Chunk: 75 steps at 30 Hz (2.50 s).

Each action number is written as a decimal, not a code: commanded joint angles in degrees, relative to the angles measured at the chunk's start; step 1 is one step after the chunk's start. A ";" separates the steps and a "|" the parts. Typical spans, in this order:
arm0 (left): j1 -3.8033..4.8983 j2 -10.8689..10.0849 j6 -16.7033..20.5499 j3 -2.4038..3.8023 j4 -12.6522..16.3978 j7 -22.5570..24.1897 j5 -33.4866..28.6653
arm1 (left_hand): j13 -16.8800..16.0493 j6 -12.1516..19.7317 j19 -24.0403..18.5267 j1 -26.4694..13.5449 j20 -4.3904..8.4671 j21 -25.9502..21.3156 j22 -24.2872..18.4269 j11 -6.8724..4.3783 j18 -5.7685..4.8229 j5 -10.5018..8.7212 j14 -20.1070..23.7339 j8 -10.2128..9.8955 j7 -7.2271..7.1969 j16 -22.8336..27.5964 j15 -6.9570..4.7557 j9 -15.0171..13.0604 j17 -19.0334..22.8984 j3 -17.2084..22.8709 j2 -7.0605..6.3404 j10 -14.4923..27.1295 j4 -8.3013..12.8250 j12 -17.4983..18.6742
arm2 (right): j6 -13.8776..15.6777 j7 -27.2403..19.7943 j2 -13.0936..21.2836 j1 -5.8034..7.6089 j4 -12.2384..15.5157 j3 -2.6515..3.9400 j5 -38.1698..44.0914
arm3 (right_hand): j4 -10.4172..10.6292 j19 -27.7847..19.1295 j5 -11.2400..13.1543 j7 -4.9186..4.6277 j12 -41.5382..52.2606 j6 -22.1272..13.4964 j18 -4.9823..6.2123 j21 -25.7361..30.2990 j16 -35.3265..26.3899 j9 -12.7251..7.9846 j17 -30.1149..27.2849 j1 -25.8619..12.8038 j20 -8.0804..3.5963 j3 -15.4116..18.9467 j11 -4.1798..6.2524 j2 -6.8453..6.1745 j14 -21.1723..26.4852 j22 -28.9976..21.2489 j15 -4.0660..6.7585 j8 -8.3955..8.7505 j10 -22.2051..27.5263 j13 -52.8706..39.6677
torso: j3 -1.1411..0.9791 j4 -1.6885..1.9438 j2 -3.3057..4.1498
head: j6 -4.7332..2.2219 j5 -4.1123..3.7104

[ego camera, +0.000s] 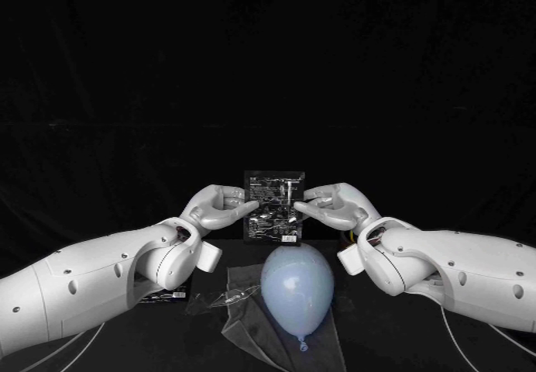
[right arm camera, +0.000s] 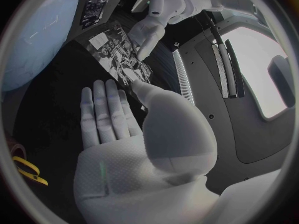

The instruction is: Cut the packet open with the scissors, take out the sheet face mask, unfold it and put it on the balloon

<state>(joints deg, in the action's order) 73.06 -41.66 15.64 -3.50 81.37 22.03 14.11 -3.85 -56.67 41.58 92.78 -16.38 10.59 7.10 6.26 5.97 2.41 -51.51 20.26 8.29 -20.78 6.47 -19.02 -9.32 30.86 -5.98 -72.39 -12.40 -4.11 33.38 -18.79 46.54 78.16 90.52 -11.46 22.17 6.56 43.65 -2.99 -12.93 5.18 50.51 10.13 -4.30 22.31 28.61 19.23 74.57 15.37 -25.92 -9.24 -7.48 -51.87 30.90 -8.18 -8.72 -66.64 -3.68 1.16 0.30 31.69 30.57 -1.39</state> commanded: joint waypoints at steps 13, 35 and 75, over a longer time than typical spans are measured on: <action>0.06 0.12 -0.44 0.10 0.57 1.13 -0.42 | -0.07 -0.01 0.31 -0.66 -0.05 -0.25 -0.06 -0.04 0.59 0.34 -0.34 0.18 0.24 0.22 -0.02 -5.89 -0.11 0.55 0.06 -0.27 0.08 0.24 | -2.42 -2.71 -0.78 -0.56 0.38 0.04 0.01 | 0.67 2.35 0.22 2.68 1.89 5.08 0.57 -0.94 2.99 0.55 1.07 2.79 -1.37 -1.64 2.43 2.41 -3.09 -0.33 2.07 -1.96 -4.26 -0.27 | -0.02 -0.03 0.00 | 0.07 0.24; 0.07 0.26 -1.52 0.10 0.49 0.61 -0.41 | -0.07 -0.01 0.30 -0.83 -0.06 -0.27 -0.08 -0.05 0.57 0.33 -0.35 0.20 0.30 0.27 -0.02 -5.95 -0.15 0.71 0.03 -0.28 0.19 0.24 | 2.62 -5.14 -1.13 -0.63 0.85 0.10 -0.19 | -1.60 6.45 0.21 4.95 3.32 8.70 0.37 -4.37 3.38 2.21 1.76 5.32 -3.68 -4.22 4.79 7.04 -9.71 1.90 4.51 -4.49 -10.96 -0.51 | 0.00 -0.02 0.02 | -0.03 0.25; 0.09 1.49 -5.55 0.11 -0.25 -1.07 -1.21 | -0.06 0.10 0.19 -1.44 -0.09 -0.39 -0.16 0.01 0.49 0.32 -0.28 0.28 0.41 0.44 0.04 -6.18 -0.28 1.01 0.00 -0.23 0.48 0.27 | 0.93 -3.09 -3.69 -0.76 -1.18 0.14 6.98 | -2.09 6.37 0.20 5.02 3.20 8.74 0.33 -4.63 3.10 2.34 1.80 5.38 -3.79 -4.25 4.88 7.09 -9.96 2.24 4.59 -4.62 -11.21 -0.47 | -0.01 0.03 -0.01 | 0.11 0.41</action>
<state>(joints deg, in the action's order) 73.10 -40.45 12.67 -3.44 80.63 20.64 12.40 -3.82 -56.47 41.57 91.57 -16.37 10.59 7.01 6.26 5.68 2.50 -51.50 20.16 8.53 -20.56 6.47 -21.46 -9.54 31.56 -6.13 -72.38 -12.00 -4.12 35.25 -21.61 43.09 77.36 89.26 -11.42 27.84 4.81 49.93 -2.66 -7.93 8.52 58.78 10.09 -8.75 25.63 30.80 20.95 79.83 11.80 -30.06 -4.52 -0.83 -61.32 33.05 -3.68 -13.09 -77.48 -4.20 1.13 0.30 31.70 30.73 -0.99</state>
